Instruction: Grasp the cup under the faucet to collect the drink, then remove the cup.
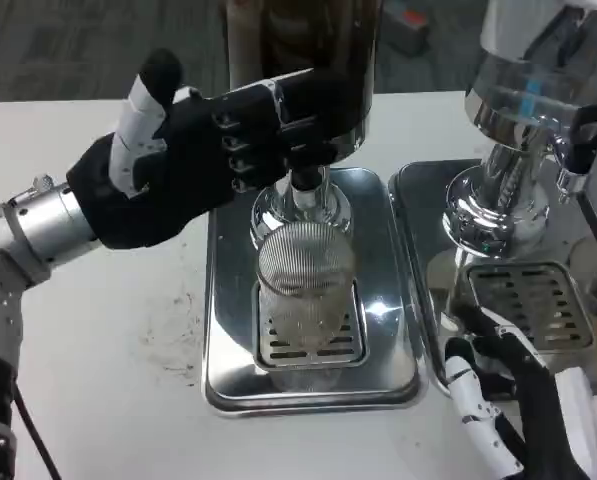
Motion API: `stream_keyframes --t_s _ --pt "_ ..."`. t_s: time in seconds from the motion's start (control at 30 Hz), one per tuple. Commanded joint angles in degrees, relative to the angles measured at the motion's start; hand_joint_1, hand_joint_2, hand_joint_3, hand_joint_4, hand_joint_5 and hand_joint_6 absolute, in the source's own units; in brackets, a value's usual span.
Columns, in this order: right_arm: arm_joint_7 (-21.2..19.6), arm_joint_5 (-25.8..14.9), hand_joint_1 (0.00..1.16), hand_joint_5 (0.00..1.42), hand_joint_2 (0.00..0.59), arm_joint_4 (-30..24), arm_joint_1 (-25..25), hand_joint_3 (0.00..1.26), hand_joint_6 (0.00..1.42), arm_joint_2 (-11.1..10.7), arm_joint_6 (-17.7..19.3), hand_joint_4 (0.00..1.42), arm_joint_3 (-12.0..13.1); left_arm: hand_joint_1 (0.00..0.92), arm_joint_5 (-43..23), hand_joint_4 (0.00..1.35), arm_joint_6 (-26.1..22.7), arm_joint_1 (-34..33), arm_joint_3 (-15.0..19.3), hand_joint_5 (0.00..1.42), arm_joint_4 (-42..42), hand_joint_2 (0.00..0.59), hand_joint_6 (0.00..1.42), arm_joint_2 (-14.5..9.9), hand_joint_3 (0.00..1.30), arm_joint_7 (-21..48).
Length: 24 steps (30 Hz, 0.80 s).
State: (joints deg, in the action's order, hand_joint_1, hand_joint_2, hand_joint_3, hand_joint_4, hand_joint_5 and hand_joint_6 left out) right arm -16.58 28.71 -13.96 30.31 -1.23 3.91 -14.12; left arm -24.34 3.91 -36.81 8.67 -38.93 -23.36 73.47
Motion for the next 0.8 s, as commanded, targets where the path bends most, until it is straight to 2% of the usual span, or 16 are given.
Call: stream_keyframes --t_s 0.03,0.33,0.8 --pt "0.33 -0.68 0.21 0.24 0.415 1.74 0.96 0.27 0.32 0.24 -1.28 0.22 0.25 0.0 2.12 0.01 4.01 -1.08 -1.46 0.03 0.41 0.048 0.05 0.68 0.14 -0.77" --pt "0.06 -0.56 0.21 0.24 0.418 1.88 1.39 0.27 0.32 0.54 -0.9 0.22 0.23 0.0 5.06 0.02 9.7 -0.62 -3.32 0.04 -0.55 0.048 0.06 0.14 0.15 -1.33" --pt "0.55 -0.77 0.21 0.24 0.411 1.86 0.91 0.27 0.32 0.26 -1.03 0.22 0.42 0.0 9.94 0.03 22.48 1.13 -5.25 0.05 -1.81 0.046 0.07 -1.05 0.15 -4.55"
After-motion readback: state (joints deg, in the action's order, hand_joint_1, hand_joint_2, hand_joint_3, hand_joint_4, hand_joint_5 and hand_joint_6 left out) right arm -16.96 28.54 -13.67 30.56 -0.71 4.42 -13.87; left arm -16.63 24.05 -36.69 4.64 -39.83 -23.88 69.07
